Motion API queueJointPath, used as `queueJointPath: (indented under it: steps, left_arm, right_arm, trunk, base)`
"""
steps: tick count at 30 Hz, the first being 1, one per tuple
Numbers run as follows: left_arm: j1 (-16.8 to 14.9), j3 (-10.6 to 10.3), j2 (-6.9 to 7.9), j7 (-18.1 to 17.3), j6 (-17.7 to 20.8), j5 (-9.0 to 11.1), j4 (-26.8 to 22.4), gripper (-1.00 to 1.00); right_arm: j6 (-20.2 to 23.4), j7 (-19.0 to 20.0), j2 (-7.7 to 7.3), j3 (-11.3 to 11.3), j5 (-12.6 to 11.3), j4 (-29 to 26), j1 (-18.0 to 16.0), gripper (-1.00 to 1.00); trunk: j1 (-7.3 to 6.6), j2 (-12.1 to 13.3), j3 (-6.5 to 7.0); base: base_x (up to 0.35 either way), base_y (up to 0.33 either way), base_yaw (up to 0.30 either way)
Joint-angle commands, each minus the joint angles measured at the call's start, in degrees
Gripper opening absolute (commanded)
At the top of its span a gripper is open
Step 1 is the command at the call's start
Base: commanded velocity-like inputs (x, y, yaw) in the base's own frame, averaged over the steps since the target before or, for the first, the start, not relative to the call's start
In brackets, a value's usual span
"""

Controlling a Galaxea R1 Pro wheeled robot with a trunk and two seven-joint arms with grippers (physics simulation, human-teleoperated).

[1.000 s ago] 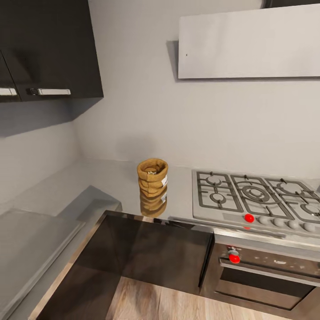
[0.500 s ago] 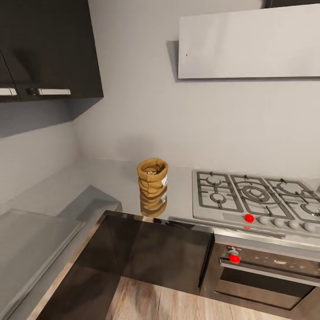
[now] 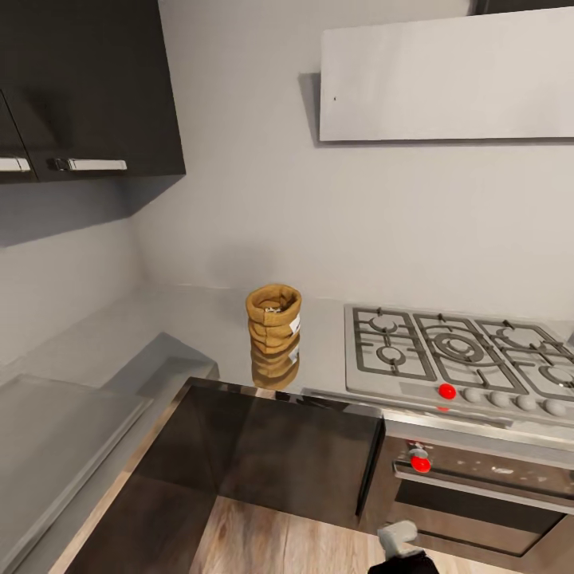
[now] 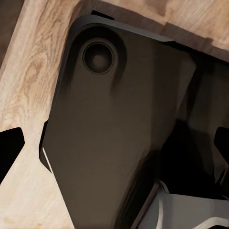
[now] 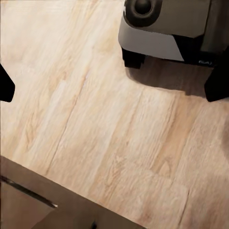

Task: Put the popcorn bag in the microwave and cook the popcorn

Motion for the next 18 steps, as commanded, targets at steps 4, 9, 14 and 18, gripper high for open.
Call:
queueJointPath:
  steps: [4,9,14,18]
  left_arm:
    - [0.0,0.2,0.01,-0.1,-0.1,0.3,-0.1,1.0]
    - [0.0,0.2,0.0,0.0,-0.1,0.5,-0.1,1.0]
    - [0.0,0.6,0.07,0.0,-0.1,0.8,-0.1,1.0]
    - [0.0,0.6,0.07,0.0,-0.1,0.8,-0.1,1.0]
  right_arm:
    - [13.2,6.3,0.07,2.0,-1.7,-7.6,-3.8,1.0]
    - [23.0,11.0,0.07,2.4,-3.3,-13.2,-13.5,1.0]
    - [23.0,13.1,0.07,6.6,-3.7,-16.7,-25.0,1.0]
    - [23.0,13.6,0.07,8.1,-3.9,-15.7,-34.9,1.0]
  trunk:
    - [0.01,0.0,-0.06]
    - [0.01,0.0,-0.06]
    - [0.01,0.0,-0.06]
    - [0.01,0.0,-0.06]
  base:
    - [0.0,0.0,0.0]
    - [0.0,0.0,0.0]
    - [0.0,0.0,0.0]
    - [0.0,0.0,0.0]
